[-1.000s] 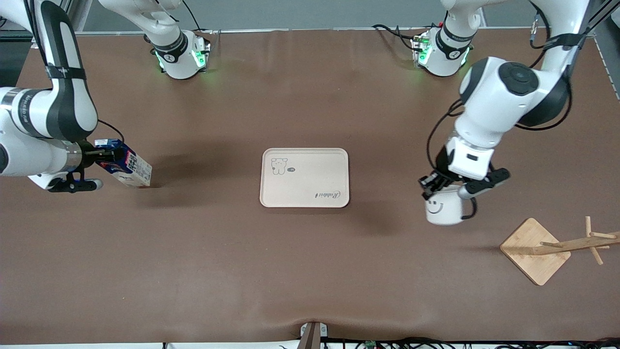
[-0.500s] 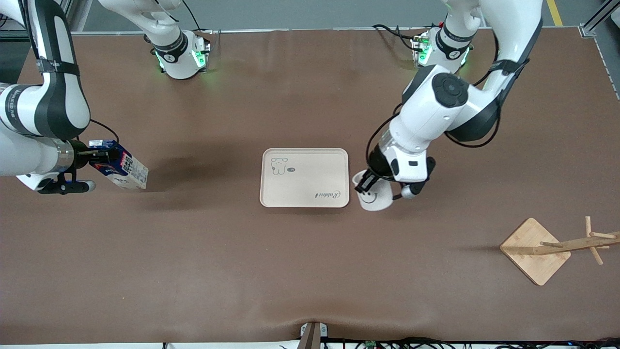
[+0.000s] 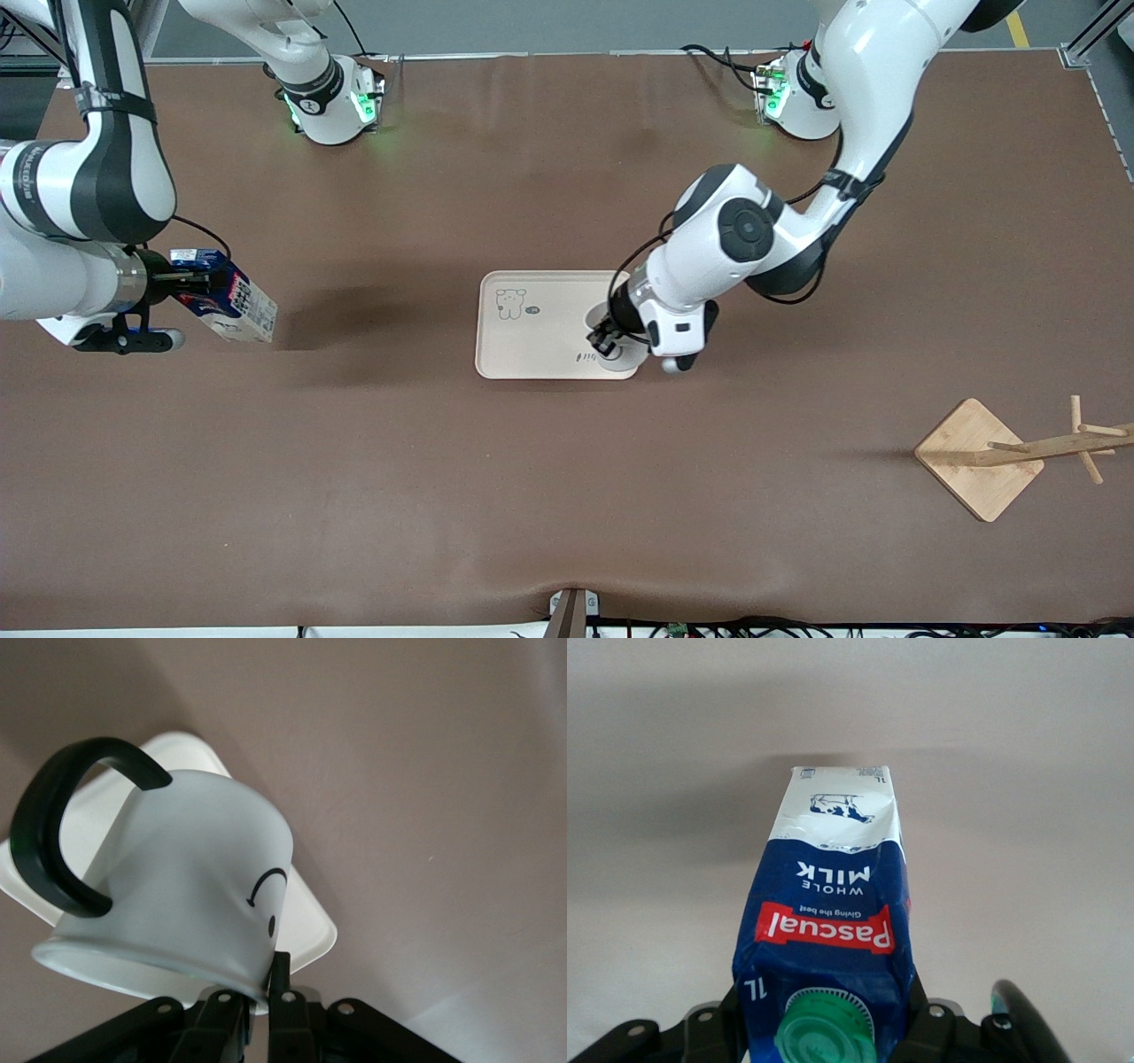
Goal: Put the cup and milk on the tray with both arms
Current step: 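Carry the mug over the tray while the right gripper lifts the milk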
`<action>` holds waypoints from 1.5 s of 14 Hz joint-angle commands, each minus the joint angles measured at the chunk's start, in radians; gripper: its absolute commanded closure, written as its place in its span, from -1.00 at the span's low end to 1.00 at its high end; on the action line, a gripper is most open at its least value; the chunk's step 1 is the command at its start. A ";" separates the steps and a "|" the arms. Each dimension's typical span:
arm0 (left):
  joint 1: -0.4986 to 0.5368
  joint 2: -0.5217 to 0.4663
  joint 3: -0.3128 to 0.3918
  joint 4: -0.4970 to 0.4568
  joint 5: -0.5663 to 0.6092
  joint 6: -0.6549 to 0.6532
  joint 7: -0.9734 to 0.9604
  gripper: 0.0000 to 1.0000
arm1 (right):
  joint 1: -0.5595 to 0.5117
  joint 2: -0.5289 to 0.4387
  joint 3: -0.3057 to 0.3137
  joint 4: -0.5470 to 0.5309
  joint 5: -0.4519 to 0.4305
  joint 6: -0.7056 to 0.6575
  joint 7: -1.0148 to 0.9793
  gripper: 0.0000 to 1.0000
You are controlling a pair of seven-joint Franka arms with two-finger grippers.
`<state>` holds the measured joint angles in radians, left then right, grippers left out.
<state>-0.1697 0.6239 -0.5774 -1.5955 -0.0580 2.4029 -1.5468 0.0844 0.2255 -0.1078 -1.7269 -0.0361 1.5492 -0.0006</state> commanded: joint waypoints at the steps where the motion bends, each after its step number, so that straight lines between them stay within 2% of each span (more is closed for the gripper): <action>1: -0.037 0.083 -0.007 0.066 -0.031 -0.028 0.066 1.00 | 0.021 -0.003 -0.003 0.029 0.018 -0.030 0.043 0.66; 4: -0.042 0.099 -0.012 0.069 -0.127 -0.181 0.206 1.00 | 0.041 0.000 -0.003 0.050 0.111 -0.061 0.108 0.66; 8: -0.027 0.109 -0.006 0.084 -0.304 -0.327 0.388 1.00 | 0.096 0.008 -0.003 0.081 0.117 -0.087 0.204 0.65; 11: -0.005 0.125 -0.001 0.115 -0.309 -0.459 0.431 1.00 | 0.123 0.012 -0.003 0.086 0.171 -0.087 0.266 0.64; 13: -0.001 0.141 0.024 0.140 -0.315 -0.479 0.462 1.00 | 0.139 0.017 -0.003 0.089 0.176 -0.089 0.292 0.64; 17: -0.010 0.235 0.025 0.239 -0.315 -0.472 0.474 1.00 | 0.185 0.032 -0.003 0.107 0.248 -0.087 0.389 0.64; 21: -0.014 0.293 0.025 0.276 -0.315 -0.456 0.475 1.00 | 0.238 0.054 -0.003 0.130 0.287 -0.086 0.448 0.63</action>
<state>-0.1728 0.8731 -0.5527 -1.3791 -0.3509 1.9565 -1.0846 0.3036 0.2520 -0.1022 -1.6365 0.2062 1.4812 0.4093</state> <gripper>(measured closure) 0.907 0.339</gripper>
